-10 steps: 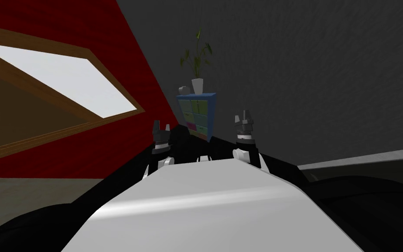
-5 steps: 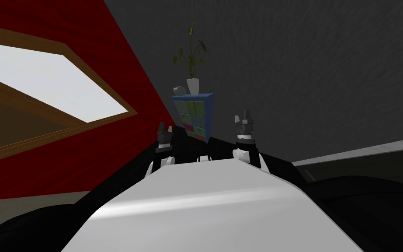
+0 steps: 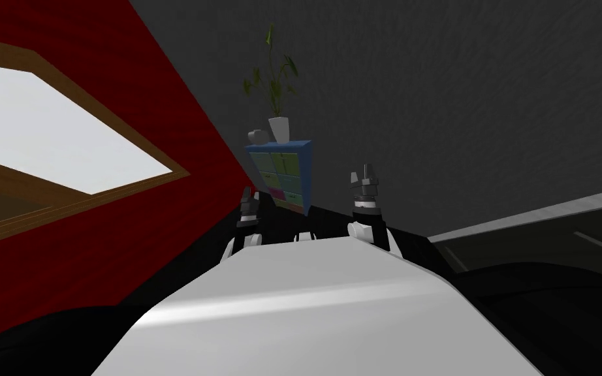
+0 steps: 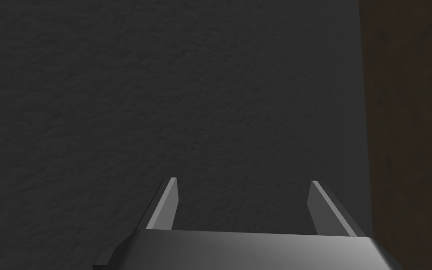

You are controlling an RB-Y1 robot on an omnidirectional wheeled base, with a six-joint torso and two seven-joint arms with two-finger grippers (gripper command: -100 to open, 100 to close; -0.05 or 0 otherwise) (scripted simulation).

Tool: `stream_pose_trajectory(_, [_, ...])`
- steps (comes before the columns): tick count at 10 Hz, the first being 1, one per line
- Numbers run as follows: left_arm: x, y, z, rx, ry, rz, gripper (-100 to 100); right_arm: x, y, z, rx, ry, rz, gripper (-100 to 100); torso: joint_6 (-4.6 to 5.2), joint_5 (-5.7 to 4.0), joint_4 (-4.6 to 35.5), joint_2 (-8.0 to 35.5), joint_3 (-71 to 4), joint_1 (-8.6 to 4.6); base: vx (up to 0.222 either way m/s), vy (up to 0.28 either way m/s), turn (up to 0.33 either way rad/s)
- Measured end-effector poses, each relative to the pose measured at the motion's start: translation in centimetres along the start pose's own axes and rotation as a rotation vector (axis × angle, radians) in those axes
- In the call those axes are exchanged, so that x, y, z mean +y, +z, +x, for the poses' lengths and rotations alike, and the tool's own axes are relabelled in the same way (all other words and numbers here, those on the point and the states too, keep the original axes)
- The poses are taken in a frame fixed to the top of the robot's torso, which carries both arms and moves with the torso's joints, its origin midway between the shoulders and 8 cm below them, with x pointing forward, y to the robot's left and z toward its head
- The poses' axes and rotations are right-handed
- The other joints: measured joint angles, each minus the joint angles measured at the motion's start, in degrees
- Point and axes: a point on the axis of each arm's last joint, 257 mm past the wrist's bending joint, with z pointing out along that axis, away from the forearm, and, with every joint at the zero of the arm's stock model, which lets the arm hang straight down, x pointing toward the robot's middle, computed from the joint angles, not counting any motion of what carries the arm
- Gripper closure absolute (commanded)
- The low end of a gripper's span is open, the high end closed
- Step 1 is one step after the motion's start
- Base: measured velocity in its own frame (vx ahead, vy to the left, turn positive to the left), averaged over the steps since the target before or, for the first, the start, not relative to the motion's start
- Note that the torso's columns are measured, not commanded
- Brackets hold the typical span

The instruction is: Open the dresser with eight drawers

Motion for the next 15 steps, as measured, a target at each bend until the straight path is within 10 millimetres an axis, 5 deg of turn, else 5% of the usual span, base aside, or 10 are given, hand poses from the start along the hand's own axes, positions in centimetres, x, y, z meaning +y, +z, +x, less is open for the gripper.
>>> stream_pose_trajectory(15, [15.8, -4.5, -0.9, 0.055, 0.06, -0.271, -100, 0.0, 0.0, 0.0, 0.0, 0.0, 0.0, 0, 0.01, -0.03, 0.0, 0.0, 0.0, -0.1, 0.112, -0.021, -0.141])
